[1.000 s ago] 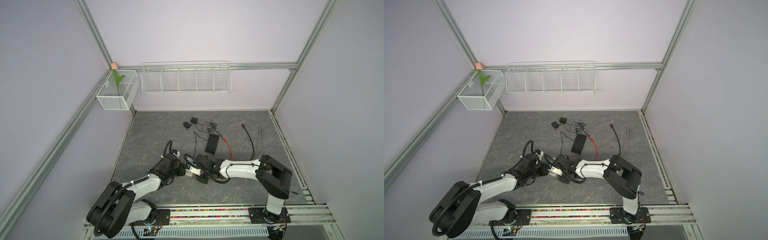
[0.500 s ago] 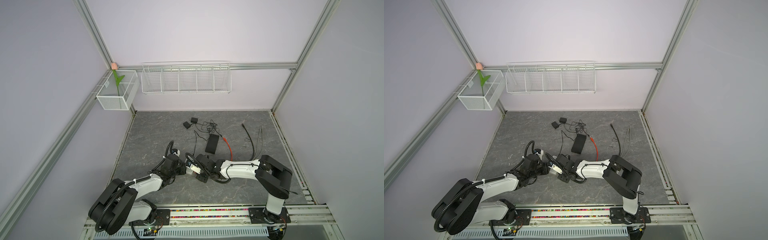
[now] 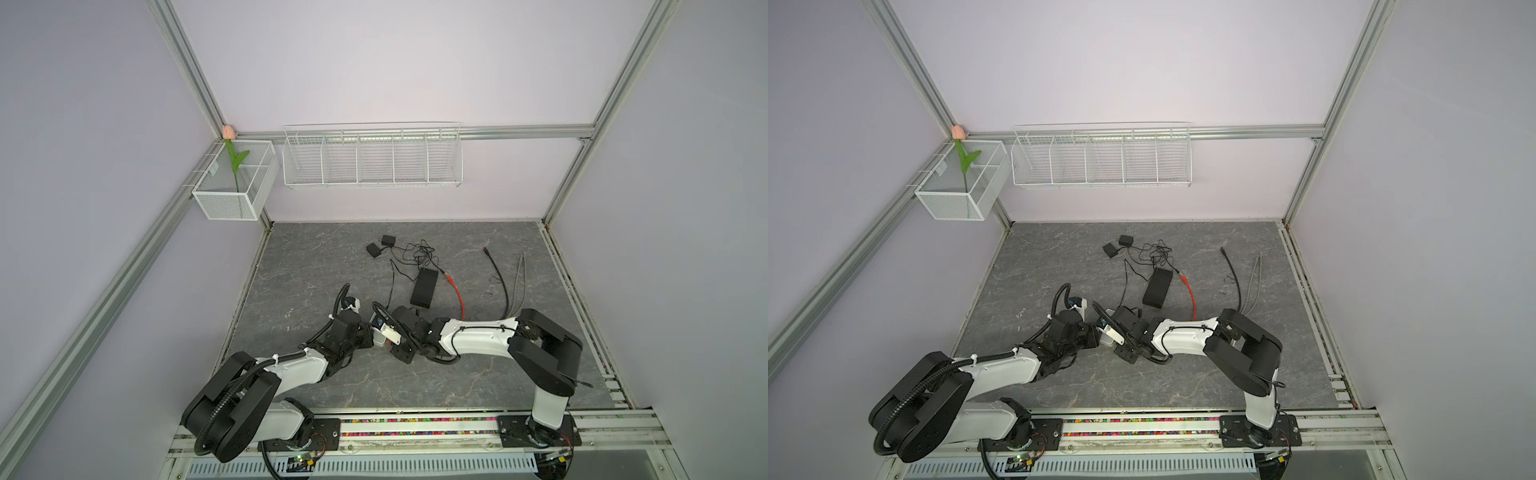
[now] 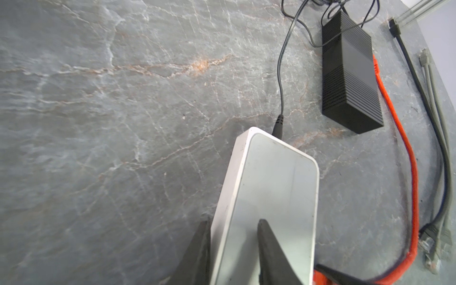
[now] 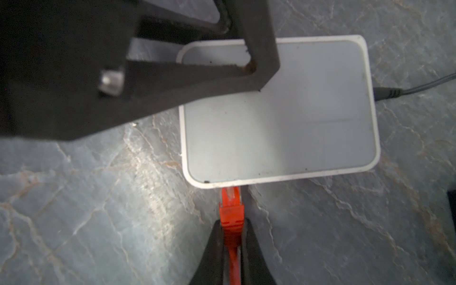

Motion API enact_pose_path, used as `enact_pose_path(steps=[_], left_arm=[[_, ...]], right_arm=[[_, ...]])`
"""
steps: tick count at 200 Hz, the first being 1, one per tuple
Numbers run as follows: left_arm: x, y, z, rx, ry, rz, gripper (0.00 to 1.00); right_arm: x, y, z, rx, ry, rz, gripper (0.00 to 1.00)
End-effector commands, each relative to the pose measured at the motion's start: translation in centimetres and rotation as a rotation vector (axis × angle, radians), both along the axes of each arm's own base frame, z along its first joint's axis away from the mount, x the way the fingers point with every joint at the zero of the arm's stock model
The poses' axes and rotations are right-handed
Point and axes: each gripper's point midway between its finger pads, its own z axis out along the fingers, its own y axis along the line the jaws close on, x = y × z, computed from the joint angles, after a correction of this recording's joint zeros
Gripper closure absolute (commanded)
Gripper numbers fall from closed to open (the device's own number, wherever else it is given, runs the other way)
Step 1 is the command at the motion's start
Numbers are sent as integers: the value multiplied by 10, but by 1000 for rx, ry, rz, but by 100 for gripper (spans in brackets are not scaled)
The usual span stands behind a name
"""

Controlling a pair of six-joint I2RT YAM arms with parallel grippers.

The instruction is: Insert the plug into the switch port

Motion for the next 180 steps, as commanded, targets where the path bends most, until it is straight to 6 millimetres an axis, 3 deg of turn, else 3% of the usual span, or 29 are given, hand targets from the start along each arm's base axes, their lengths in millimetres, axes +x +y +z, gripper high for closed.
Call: enact_pose_path(steps=[1,63,153,180], left_arm=[[-124,-62,-30,-190,407,-448,71],[-129,-63,-30,-197,404,-455,71],[-135,-69,-22,-209,395,-496,71],[-135,-71,-20,-206,396,-512,71]], right_arm=[[39,127,138,694,-266,70,93],[49,128,143,719,-254,17,93],[-1,155,153,761,-132,377,93],[-5,160,154,765,-116,411,93]])
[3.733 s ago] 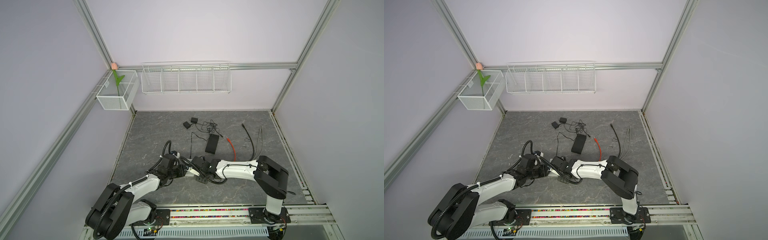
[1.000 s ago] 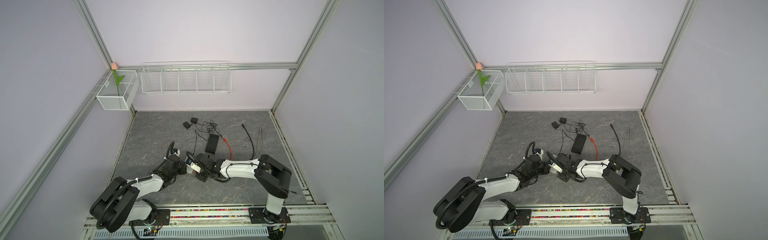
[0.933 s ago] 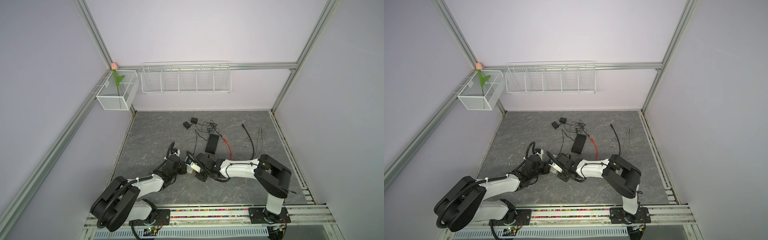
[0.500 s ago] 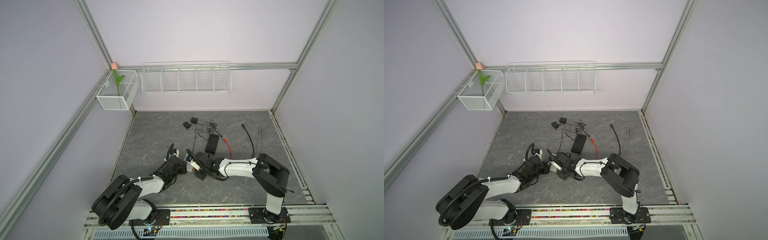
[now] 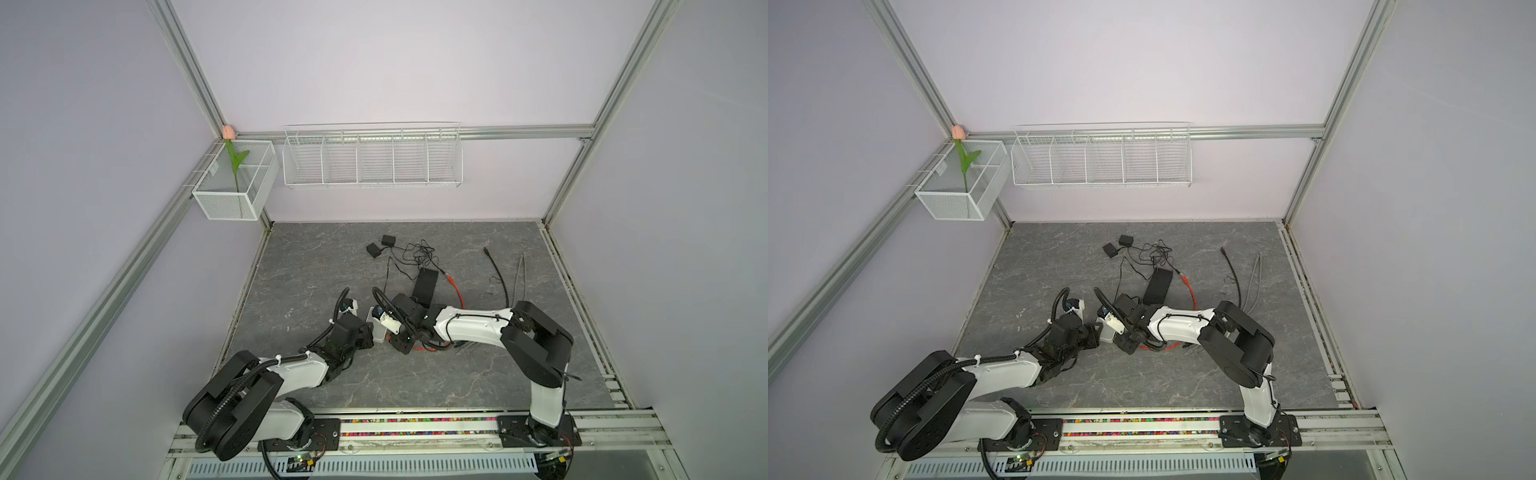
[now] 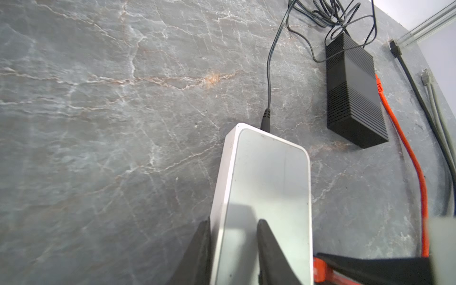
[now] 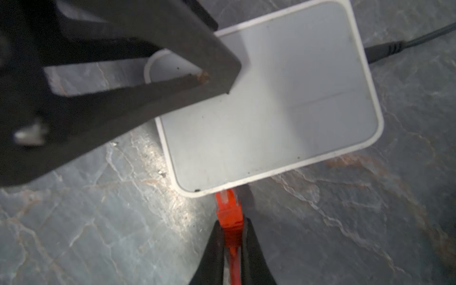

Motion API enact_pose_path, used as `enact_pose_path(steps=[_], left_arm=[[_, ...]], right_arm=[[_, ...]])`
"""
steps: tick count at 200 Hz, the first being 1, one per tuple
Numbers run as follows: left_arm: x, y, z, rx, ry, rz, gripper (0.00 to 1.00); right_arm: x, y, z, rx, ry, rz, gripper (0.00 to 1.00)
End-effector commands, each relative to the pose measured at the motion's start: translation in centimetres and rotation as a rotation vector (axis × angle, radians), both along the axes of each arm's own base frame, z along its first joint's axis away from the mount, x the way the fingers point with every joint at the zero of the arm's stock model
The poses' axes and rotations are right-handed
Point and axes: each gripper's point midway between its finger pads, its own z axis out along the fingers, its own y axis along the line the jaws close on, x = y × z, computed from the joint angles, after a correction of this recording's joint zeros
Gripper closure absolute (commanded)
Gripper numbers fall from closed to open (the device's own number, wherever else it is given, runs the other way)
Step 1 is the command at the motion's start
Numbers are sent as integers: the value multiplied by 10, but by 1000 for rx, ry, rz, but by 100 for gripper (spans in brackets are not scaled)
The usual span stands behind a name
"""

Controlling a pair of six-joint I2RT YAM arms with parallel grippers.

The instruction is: Insert the plug into the switch port

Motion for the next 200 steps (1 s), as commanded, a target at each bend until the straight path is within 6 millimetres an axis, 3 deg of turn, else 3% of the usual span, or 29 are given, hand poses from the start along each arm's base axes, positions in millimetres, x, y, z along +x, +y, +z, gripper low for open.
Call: enact_pose_path(steps=[1,87,163,200], left_arm=[[-137,-75,-22,-199,437,-569,71],[-140,-79,-24,-198,441,-589,71],[-141,-78,-28,-179,448,-594,71],[-139,-80,-22,-176,437,-606,71]], right_arm=[[-17,157,154,805,-248,364,94],[-26,174,174,901,-293,414,93],[-58,174,159,880,-301,602,93],[-60,171,157,856,-339,664,93]])
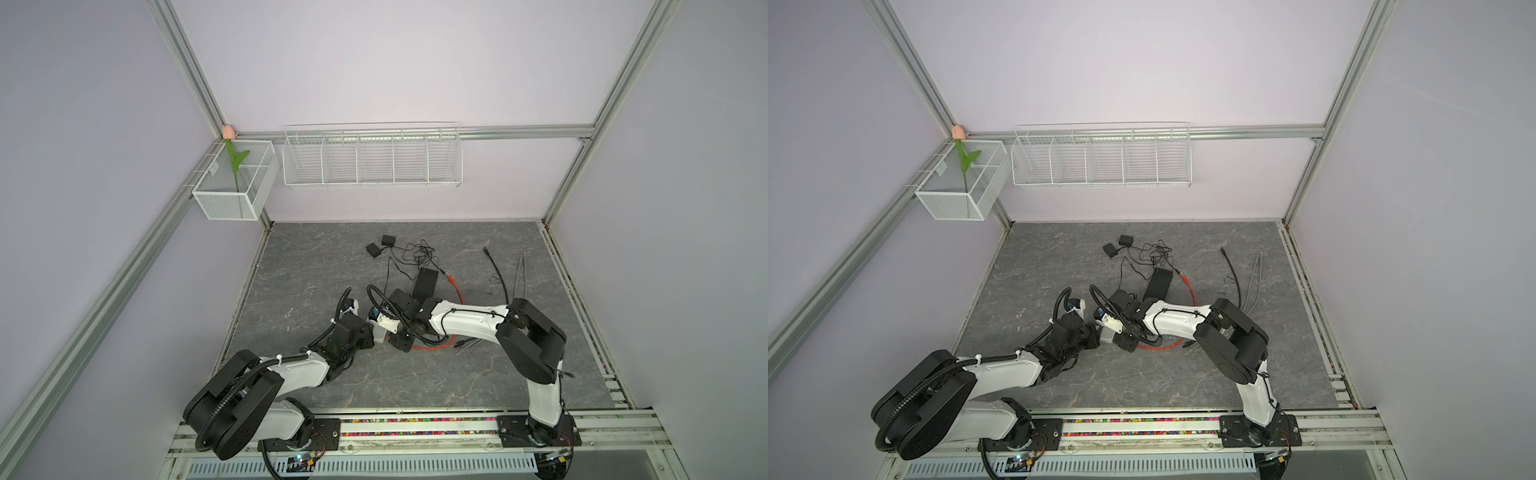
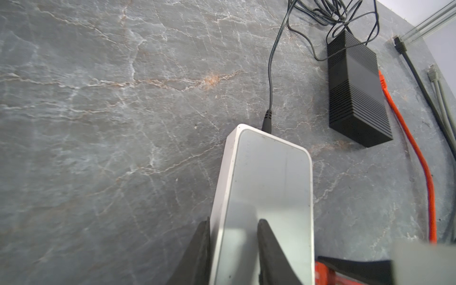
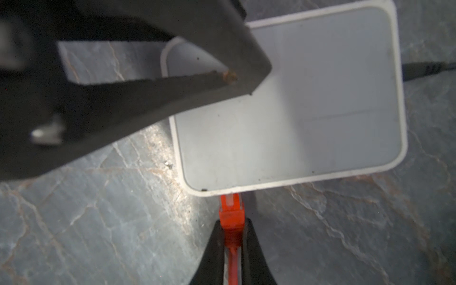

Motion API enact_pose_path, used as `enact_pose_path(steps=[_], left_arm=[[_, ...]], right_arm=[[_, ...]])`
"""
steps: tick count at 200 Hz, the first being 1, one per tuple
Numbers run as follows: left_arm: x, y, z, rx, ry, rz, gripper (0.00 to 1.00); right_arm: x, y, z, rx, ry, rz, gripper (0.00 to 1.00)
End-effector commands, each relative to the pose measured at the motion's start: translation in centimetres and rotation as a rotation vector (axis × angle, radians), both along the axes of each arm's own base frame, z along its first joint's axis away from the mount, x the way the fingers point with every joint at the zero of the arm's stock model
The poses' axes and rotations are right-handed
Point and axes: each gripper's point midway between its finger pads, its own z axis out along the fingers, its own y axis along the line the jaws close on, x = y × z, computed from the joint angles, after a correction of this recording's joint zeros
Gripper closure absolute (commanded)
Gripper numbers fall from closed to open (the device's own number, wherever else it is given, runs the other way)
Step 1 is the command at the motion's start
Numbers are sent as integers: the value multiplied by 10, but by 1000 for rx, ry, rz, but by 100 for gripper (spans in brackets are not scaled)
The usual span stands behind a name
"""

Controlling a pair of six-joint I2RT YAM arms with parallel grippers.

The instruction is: Insert the plug into the switch port

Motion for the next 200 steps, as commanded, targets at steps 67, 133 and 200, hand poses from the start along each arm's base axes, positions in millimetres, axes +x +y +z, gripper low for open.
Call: enact_pose_path(steps=[67,133,200], left_arm=[[-145,-79,-20,-217,460,-614,71],[-152,-83,-23,-208,475,-647,71],[-139,-72,-15,-124,431,-570,66]], right_arm=[[-44,186,183,1023,-255,577,94],[-38,193,187,1088,-281,556,93],[-40,142,158,919,-346,478,93]])
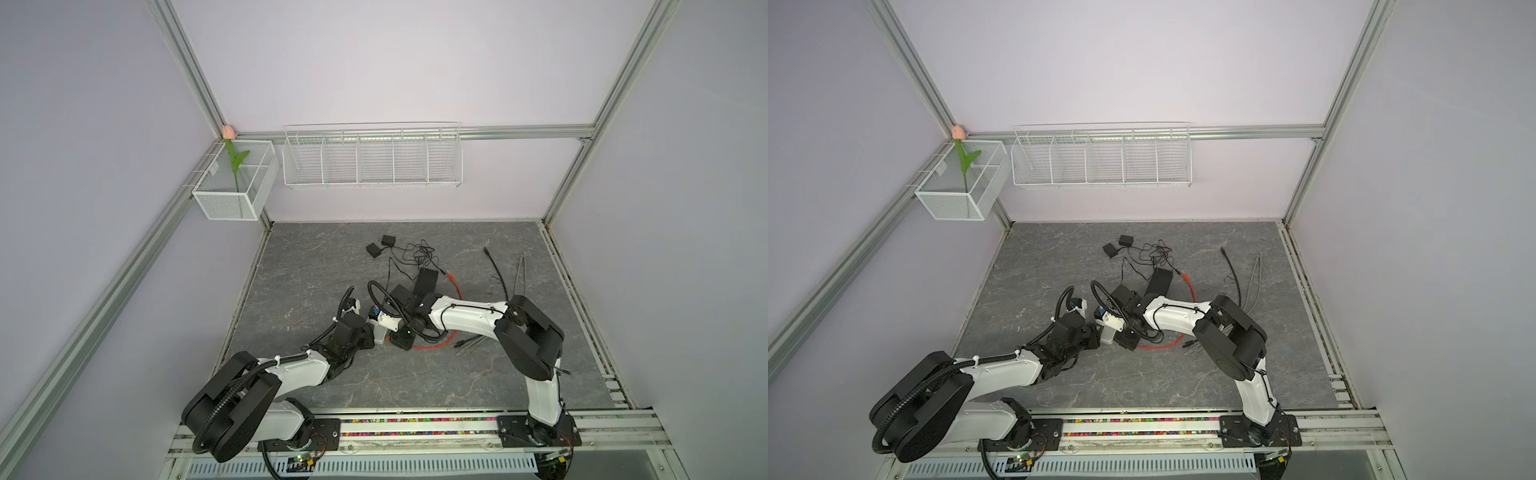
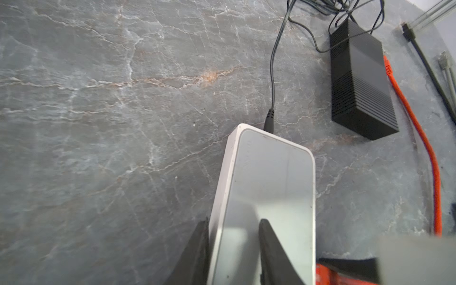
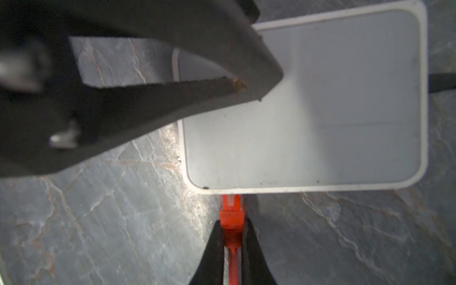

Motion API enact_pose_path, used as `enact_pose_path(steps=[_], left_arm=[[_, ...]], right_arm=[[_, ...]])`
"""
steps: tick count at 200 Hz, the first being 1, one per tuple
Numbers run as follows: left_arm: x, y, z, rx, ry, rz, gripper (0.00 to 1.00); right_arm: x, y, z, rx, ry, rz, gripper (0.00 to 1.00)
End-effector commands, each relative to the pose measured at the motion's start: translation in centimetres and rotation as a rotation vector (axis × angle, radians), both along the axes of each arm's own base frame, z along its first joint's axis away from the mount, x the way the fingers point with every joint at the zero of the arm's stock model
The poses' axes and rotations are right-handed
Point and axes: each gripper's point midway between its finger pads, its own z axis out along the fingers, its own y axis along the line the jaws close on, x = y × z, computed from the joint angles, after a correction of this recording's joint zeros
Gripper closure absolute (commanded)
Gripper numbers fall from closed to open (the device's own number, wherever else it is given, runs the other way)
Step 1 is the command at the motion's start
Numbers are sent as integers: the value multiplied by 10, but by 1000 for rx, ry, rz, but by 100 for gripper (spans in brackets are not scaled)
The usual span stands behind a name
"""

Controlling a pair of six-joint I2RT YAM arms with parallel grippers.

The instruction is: Insert the plug into the switch port

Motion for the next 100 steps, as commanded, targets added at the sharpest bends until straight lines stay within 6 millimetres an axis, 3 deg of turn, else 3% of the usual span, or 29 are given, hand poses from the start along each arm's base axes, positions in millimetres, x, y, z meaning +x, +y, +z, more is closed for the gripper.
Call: enact_pose_path(steps=[1,44,69,100], left_arm=[[-134,-70,-18,-161,430,-533,66],[-112,-57,7,-134,341,-422,62],[-105,-51,19,-135,292,-396,60],[-104,-43,24,-137,275,-372,59]], right_arm=[[-37,141,156,881,-390,406,94],[-57,98,122,721,-358,374,93],[-71,87,103,646,-313,369,94],[-70,75,91,593,-318,311,93]])
